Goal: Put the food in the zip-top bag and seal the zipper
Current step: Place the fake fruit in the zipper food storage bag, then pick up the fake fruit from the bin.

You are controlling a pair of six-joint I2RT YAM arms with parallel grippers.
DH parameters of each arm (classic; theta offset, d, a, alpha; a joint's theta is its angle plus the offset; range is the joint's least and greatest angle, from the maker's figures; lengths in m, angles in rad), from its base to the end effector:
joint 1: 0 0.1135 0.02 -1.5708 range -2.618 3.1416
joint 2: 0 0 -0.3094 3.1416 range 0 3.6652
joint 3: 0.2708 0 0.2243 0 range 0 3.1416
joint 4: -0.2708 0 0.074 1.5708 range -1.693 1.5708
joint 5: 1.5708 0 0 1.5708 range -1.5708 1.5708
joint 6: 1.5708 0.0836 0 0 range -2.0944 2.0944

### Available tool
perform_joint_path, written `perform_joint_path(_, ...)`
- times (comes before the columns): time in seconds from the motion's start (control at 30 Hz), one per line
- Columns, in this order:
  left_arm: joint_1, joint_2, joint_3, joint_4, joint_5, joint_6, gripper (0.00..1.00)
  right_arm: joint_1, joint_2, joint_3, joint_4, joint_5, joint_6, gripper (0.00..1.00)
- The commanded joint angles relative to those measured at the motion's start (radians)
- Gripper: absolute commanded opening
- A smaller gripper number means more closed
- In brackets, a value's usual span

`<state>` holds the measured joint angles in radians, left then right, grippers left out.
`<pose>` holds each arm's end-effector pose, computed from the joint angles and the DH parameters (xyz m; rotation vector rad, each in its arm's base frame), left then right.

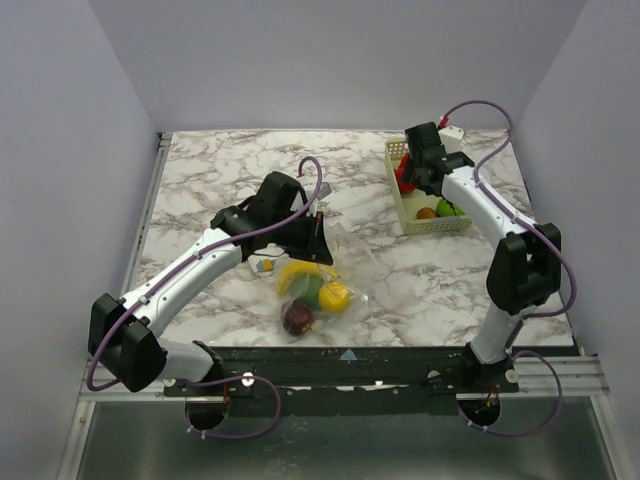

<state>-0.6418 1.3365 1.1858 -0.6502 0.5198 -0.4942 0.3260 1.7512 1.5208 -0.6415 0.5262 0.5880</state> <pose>0.1937 -0.1966 0.3361 0.4591 2.5070 -1.1204 0.3865 0.0863 0.3149 0.5220 2.2413 -0.1853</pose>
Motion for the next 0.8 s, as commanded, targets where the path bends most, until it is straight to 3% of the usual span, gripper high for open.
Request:
perform_joint_path(0.0, -0.004, -0.019, -0.008, 0.027, 0.029, 0.006, 0.0, 0.002, 0.111, 0.069, -0.168, 0.275, -0.012, 0.9)
perform_joint_path(0.3, -0.004, -0.011, -0.007, 0.028, 0.029, 0.008, 0.0, -0.01, 0.261, 0.059, -0.085, 0.378, -0.085, 0.9)
perform_joint_path(0.47, -0.004, -0.015, -0.008, 0.027, 0.032, 0.008, 0.0, -0.035, 0.266, 0.024, 0.01, 0.33, -0.11, 0.9)
perform_joint_path(0.77, -0.005, -0.019, -0.01, 0.031, 0.045, 0.006, 0.0, -0.071, 0.297, 0.014, -0.004, 0.31, -0.096, 0.9)
